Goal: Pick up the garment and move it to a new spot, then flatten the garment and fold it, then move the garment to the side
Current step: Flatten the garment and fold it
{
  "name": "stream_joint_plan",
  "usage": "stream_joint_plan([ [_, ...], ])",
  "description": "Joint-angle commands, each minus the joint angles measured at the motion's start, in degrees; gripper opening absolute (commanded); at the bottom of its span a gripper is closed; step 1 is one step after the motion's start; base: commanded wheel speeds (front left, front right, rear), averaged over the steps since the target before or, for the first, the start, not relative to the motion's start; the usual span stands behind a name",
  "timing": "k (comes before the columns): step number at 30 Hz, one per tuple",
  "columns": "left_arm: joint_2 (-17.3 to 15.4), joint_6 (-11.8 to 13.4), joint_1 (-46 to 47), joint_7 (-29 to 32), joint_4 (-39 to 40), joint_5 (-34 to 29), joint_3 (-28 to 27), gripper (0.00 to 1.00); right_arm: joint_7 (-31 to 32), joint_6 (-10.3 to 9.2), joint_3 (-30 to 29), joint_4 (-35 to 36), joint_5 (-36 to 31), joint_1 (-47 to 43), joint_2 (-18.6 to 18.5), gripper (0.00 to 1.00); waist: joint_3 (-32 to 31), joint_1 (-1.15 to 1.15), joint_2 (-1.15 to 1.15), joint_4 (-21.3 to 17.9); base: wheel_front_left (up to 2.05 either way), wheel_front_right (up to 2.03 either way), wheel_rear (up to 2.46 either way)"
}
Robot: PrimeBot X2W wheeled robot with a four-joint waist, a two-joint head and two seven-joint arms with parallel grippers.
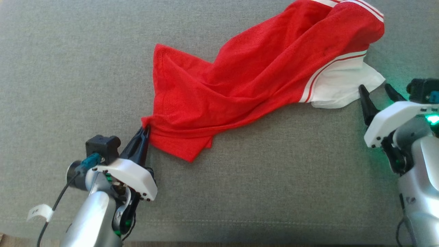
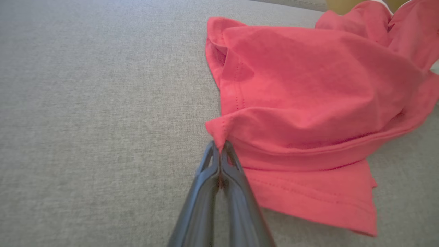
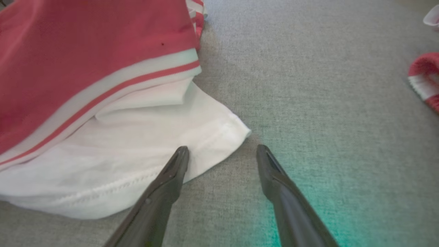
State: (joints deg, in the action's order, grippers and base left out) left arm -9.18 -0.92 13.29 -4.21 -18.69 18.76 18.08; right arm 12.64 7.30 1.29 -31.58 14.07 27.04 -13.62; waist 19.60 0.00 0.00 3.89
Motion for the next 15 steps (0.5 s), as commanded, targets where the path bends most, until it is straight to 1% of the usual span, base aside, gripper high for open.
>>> stream_joint_plan([
  [1, -1.39, 0.6, 1.69, -0.87, 1.79, 0.0, -1.84, 0.0, -0.2, 0.19, 1.45, 0.18, 0.73, 1.0, -0.88, 1.0, 0.22, 0.0, 0.0, -0.33, 0.0, 0.0, 0.0],
  [3, -1.58, 0.73, 1.79, -1.07, 2.03, 0.02, -1.9, 0.0, -0.71, 0.19, 2.13, -0.96, 1.58, 1.96, -1.08, 0.46, 0.49, 0.0, 0.0, -0.54, 0.0, 0.0, 0.0],
  [4, -1.64, 0.77, 1.84, -1.16, 2.12, 0.05, -1.92, 0.0, -0.86, 0.19, 2.51, -1.54, 2.16, 2.39, -1.11, 0.13, 0.61, 0.0, 0.0, -0.62, 0.0, 0.0, 0.0],
  [5, -1.69, 0.82, 1.89, -1.22, 2.19, 0.05, -1.89, 0.0, -1.12, 0.19, 2.87, -2.1, 2.58, 2.78, -1.25, 0.0, 0.67, 0.0, 0.0, -0.66, 0.0, 0.0, 0.0],
  [10, -1.87, 1.08, 2.21, -2.32, 2.74, -0.07, -1.85, 0.0, -4.0, 0.19, 4.0, -3.3, 4.93, 3.44, -1.57, 0.0, 0.41, 0.0, 0.0, -0.61, 0.0, 0.0, 0.0],
  [12, -1.99, 1.39, 2.07, -3.41, 3.28, -0.19, -2.04, 0.0, -6.08, 0.19, 4.12, -2.24, 6.08, 2.89, -1.62, 0.0, -0.3, 0.0, 0.0, -0.69, 0.0, 0.0, 0.0],
  [15, -2.25, 2.11, 1.56, -5.26, 5.18, -0.29, -2.65, 0.0, -9.46, 0.19, 3.84, 1.56, 7.61, 1.16, -1.64, 0.0, -1.68, 0.0, 0.0, -0.99, 0.0, 0.0, 0.0],
])
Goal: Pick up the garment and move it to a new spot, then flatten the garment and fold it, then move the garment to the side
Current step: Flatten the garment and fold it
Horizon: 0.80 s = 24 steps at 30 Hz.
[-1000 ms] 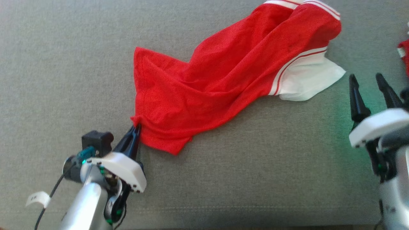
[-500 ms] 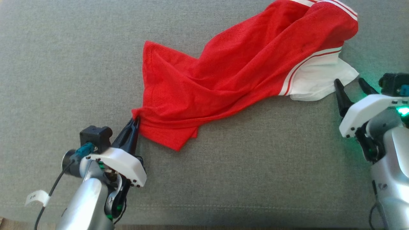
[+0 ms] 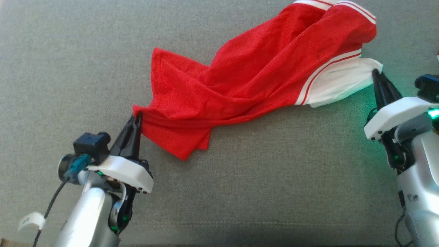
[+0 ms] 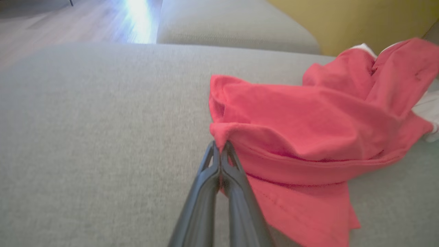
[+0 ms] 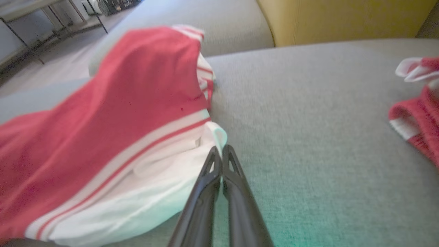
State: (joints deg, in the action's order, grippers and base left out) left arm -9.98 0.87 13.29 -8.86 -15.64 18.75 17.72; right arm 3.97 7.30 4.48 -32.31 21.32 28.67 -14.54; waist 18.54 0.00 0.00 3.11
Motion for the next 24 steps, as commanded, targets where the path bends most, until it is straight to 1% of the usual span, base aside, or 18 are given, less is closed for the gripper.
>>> stream_joint_plan([
  [1, -1.44, 0.32, 1.56, -0.62, 2.12, -0.28, -2.29, 0.0, -0.79, 0.19, 0.65, 2.29, 0.36, -0.48, -0.71, 0.0, -0.62, 0.0, 0.0, -0.21, 0.0, 0.0, 0.0],
  [4, -2.01, 0.93, 0.92, -1.4, 5.15, -0.2, -3.0, 0.0, -2.97, 0.19, -0.34, 7.98, 0.94, -2.93, -0.7, 0.0, -2.27, 0.0, 0.0, -0.81, 0.0, 0.0, 0.0],
  [7, -2.64, 1.12, 0.63, -1.15, 8.91, 0.32, -3.67, 0.0, -2.99, 0.19, -1.77, 14.77, 1.69, -5.3, 0.07, 0.0, -3.95, 0.0, 0.0, -1.45, 0.0, 0.0, 0.0],
  [14, -5.71, 1.6, 2.97, 1.79, 17.39, 0.43, -5.61, 0.0, 0.79, 0.19, -6.97, 32.88, 4.88, -7.73, 2.89, 0.0, -7.3, 0.0, 0.0, -2.3, 0.0, 0.0, 0.0],
  [15, -6.03, 1.64, 3.7, 2.16, 18.55, 0.3, -5.75, 0.0, 1.39, 0.19, -7.44, 35.37, 5.92, -7.49, 3.51, 0.0, -7.76, 0.0, 0.0, -2.37, 0.0, 0.0, 0.0],
  [16, -6.61, 1.75, 5.38, 3.0, 20.89, 0.04, -6.02, 0.0, 2.54, 0.19, -8.02, 40.24, 7.5, -6.46, 4.1, 0.0, -8.57, 0.0, 0.0, -2.6, 0.0, 0.0, 0.0],
  [18, -7.27, 2.01, 7.46, 3.6, 23.48, -0.52, -6.44, 0.0, 3.42, 0.19, -8.53, 44.72, 8.88, -4.74, 4.35, 0.0, -9.32, 0.0, 0.0, -2.79, 0.0, 0.0, 0.0],
  [20, -7.94, 2.32, 9.73, 4.37, 26.14, -1.03, -6.98, 0.0, 4.39, 0.19, -9.12, 48.64, 9.71, -2.58, 4.28, 0.0, -9.91, 0.0, 0.0, -2.91, 0.0, 0.0, 0.0],
  [24, -9.45, 2.83, 14.32, 6.06, 30.65, -1.8, -8.42, 0.0, 6.9, 0.19, -10.5, 54.06, 8.83, 1.69, 3.9, 0.0, -11.18, 0.0, 0.0, -2.92, 0.0, 0.0, 0.0],
])
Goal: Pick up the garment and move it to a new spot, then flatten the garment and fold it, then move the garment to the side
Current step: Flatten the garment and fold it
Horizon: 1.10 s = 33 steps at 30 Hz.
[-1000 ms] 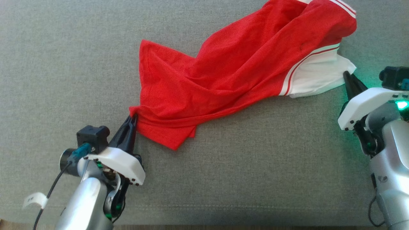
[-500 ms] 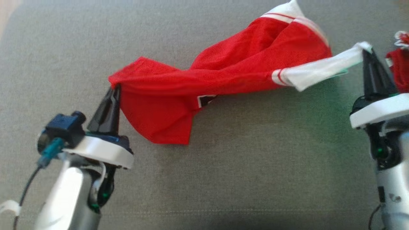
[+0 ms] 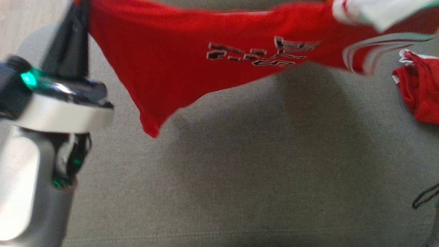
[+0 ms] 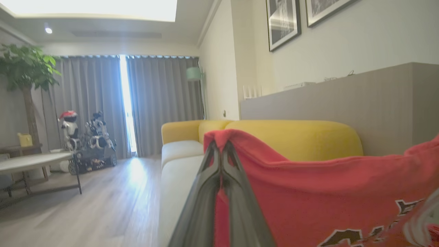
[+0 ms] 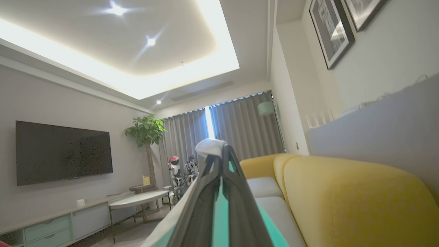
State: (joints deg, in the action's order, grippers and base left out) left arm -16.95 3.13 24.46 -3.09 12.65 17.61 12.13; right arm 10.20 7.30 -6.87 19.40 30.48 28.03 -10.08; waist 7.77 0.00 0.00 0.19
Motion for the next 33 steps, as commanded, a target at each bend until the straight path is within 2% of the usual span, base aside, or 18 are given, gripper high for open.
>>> stream_joint_plan([
  [1, -2.82, 0.66, 4.2, 0.69, 3.26, -0.78, -3.17, 0.0, 1.33, 0.19, 0.68, 3.19, -0.41, 3.39, -0.68, 0.0, -0.78, 0.0, 0.0, 0.05, 0.0, 0.0, 0.0],
  [9, -4.5, 0.67, 10.23, 3.22, 5.93, -0.29, -4.91, 0.0, 5.79, 0.19, 0.09, 5.12, -0.65, 10.81, -1.36, 0.0, -2.07, 0.0, 0.0, 0.11, 0.0, 0.0, 0.0],
  [16, -2.88, -0.33, 13.88, 3.01, 0.04, 2.73, -4.51, 0.0, 7.75, 0.19, 1.14, -1.2, -1.27, 15.2, -1.15, 0.0, 0.15, 0.0, 0.0, 0.51, 0.0, 0.0, 0.0],
  [20, -1.68, -1.35, 19.0, 1.59, -6.88, 3.52, -3.82, 0.0, 7.51, 0.19, 3.93, -8.31, -1.19, 21.16, -1.22, 0.0, 3.11, 0.0, 0.0, 0.58, 0.0, 0.0, 0.0],
  [21, -1.68, -1.35, 19.0, 1.59, -6.88, 3.52, -3.82, 0.0, 7.51, 0.19, 3.93, -8.31, -1.19, 21.16, -1.22, 0.0, 3.11, 0.0, 0.0, 0.58, 0.0, 0.0, 0.0],
  [26, 0.19, -3.19, 30.02, -1.77, -19.01, 3.4, -2.6, 0.0, 4.71, 0.19, 7.63, -19.66, -1.52, 33.44, -0.56, 0.0, 7.09, 0.0, 0.0, 0.97, 0.0, 0.0, 0.0],
  [33, 2.73, -5.3, 46.64, -8.54, -39.82, 1.55, -0.82, 0.0, -5.54, 0.19, 10.72, -40.87, -3.37, 50.91, 0.4, 0.0, 10.01, 0.0, 0.0, 1.2, 0.0, 0.0, 0.0],
])
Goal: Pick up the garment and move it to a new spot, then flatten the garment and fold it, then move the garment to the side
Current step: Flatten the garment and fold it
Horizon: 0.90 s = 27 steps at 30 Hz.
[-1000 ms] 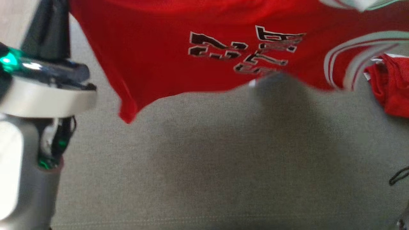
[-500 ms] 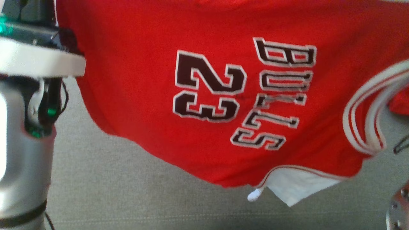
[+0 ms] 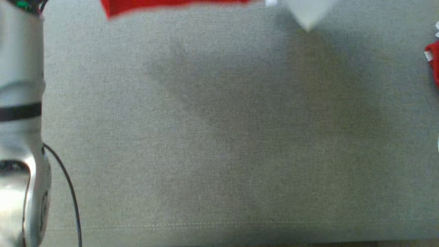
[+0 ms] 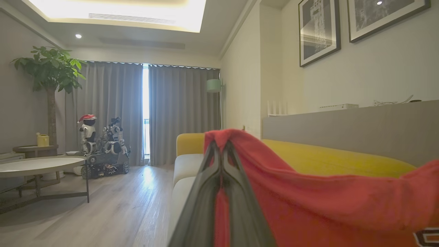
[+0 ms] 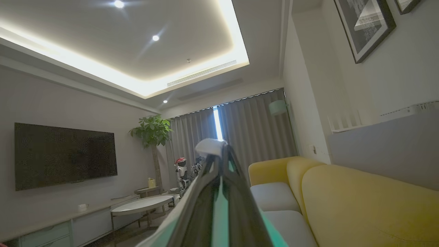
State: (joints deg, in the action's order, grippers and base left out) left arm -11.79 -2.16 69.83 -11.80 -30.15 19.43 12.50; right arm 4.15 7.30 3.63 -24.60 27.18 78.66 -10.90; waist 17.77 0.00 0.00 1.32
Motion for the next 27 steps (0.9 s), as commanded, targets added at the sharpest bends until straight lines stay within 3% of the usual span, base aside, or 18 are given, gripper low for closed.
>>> stream_joint_plan([
  [1, -1.99, -0.27, 2.72, -0.53, -0.15, -0.56, -0.82, 0.0, -0.88, 0.19, 0.45, -0.73, -0.14, 1.58, 1.75, 0.0, 0.06, 0.0, 0.0, 0.05, 0.0, 0.0, 0.0],
  [9, 2.99, -2.04, 3.61, -1.07, -27.49, 1.98, -0.17, 0.0, -3.73, 0.19, 2.05, -30.56, -0.31, 1.28, 6.21, 0.0, 0.37, 0.0, 0.0, -0.21, 0.0, 0.0, 0.0],
  [14, 5.82, -2.56, 0.76, -0.73, -37.9, 3.93, -0.34, 0.0, -4.63, 0.19, 1.88, -41.64, 0.18, -1.13, 7.43, 0.0, 2.07, 0.0, 0.0, 0.19, 0.0, 0.0, 0.0],
  [21, 7.51, -4.23, -4.29, -0.77, -42.16, 9.7, -3.73, 0.0, -7.4, 0.19, 7.24, -40.47, 5.28, -10.8, 7.7, 0.0, 3.41, 0.0, 0.0, 0.86, 0.0, 0.0, 0.0],
  [27, 7.92, -4.96, -13.85, -3.06, -40.24, 10.4, -3.8, 0.0, -9.67, 0.19, 15.33, -29.12, 12.89, -26.39, 5.11, 0.0, -0.67, 0.0, 0.0, 0.4, 0.0, 0.0, 0.0],
])
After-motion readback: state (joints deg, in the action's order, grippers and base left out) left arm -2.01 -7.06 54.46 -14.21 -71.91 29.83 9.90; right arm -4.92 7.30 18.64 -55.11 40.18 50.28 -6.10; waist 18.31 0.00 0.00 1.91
